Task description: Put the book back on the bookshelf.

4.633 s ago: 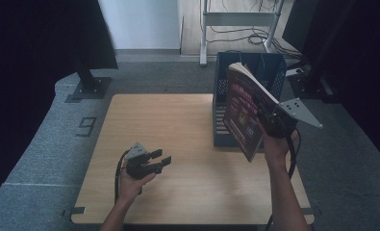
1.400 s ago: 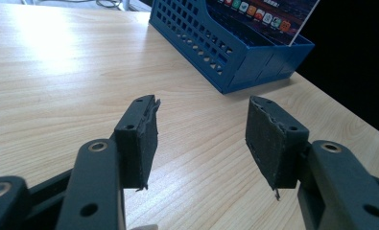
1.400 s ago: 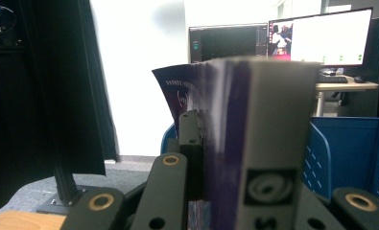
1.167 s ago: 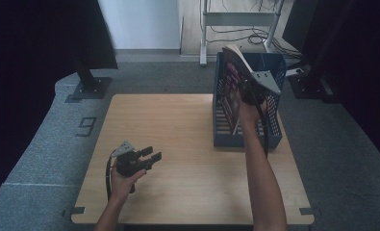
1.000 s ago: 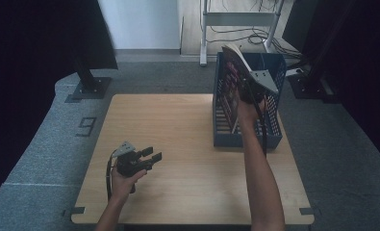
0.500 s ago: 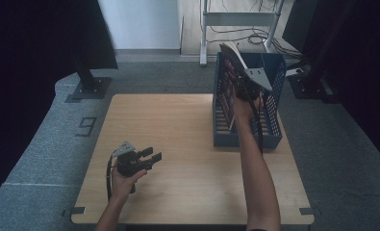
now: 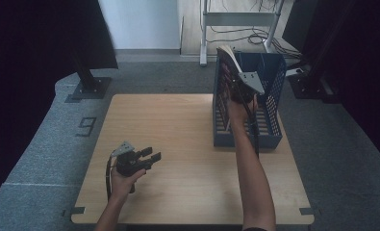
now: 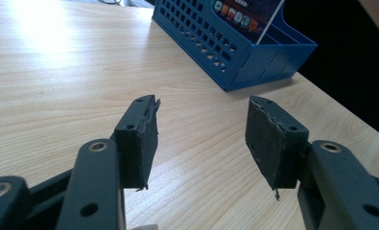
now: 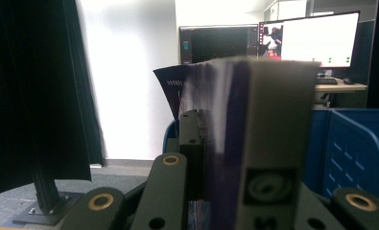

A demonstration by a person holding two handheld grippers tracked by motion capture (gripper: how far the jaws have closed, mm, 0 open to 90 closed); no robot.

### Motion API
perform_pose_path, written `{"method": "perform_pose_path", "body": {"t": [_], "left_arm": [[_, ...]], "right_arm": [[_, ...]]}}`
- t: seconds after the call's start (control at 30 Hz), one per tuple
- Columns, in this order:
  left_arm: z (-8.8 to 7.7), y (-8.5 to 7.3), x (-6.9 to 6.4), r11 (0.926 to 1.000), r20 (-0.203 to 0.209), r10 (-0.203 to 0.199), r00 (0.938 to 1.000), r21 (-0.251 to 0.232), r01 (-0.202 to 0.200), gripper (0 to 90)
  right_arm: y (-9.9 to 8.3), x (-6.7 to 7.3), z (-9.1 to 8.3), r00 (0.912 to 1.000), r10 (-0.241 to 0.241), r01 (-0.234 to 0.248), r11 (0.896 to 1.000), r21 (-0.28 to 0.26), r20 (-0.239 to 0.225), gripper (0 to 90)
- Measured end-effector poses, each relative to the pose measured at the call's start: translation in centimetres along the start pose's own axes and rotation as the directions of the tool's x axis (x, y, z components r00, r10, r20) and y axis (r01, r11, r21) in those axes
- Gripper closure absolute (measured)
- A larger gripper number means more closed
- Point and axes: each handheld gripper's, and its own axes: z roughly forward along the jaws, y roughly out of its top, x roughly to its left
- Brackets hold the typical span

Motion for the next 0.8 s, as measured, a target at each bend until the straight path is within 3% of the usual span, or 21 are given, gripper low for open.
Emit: {"method": "perform_pose_path", "body": {"t": [0.23,0.8], "left_arm": [[0.0,0.0,0.1,1.0000,-0.002,-0.003,1.0000,-0.003,0.003,44.8],[0.1,-0.1,0.2,1.0000,-0.003,-0.004,1.0000,0.003,0.004,44.9]], "right_arm": [[-1.6,0.2,0.3,0.9998,-0.005,0.004,1.000,0.018,0.021,81.0],[-4.6,0.5,1.5,0.9996,-0.021,0.021,0.999,0.033,0.019,81.0]]}}
